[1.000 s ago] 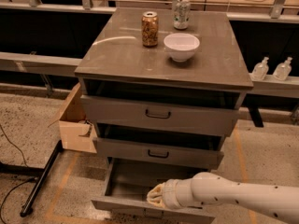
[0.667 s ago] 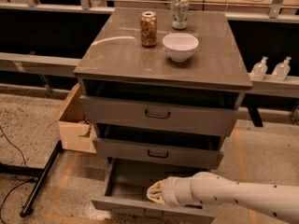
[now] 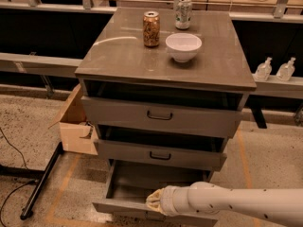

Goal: Close bottom drawer

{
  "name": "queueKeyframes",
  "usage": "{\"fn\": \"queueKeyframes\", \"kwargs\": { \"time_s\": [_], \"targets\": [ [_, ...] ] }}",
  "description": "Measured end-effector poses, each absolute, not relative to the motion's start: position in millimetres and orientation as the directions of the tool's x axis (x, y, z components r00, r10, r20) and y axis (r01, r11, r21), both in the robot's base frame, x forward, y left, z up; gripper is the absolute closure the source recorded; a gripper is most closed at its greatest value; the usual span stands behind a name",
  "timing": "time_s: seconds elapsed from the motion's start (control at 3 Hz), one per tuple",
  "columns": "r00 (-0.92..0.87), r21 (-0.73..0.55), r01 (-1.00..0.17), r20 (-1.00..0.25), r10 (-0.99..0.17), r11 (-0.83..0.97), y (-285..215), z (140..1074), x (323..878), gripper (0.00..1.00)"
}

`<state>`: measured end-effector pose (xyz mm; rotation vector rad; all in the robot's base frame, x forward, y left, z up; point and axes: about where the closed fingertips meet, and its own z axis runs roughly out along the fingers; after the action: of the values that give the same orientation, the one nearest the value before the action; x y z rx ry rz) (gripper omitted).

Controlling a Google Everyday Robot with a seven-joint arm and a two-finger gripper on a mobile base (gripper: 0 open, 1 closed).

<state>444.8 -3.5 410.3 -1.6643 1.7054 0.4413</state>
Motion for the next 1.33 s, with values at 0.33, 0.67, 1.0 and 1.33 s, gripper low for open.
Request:
{"fn": "queueKeyframes", "kwargs": {
  "time_s": [0.33, 0.67, 1.0, 1.33],
  "targets": [
    [0.022, -0.185, -0.971, -0.701, -0.713, 0.152, 6, 349, 439, 1.0],
    [-0.012, -0.15, -0.974, -0.719, -0.695, 0.172, 22, 304, 428, 1.0],
    [-0.029, -0.14, -0.971, -0.732, -0.68, 0.192, 41, 271, 428, 1.0],
    [-0.037, -0.152, -0.964, -0.735, -0.677, 0.218, 56, 247, 435, 1.0]
  ]
}}
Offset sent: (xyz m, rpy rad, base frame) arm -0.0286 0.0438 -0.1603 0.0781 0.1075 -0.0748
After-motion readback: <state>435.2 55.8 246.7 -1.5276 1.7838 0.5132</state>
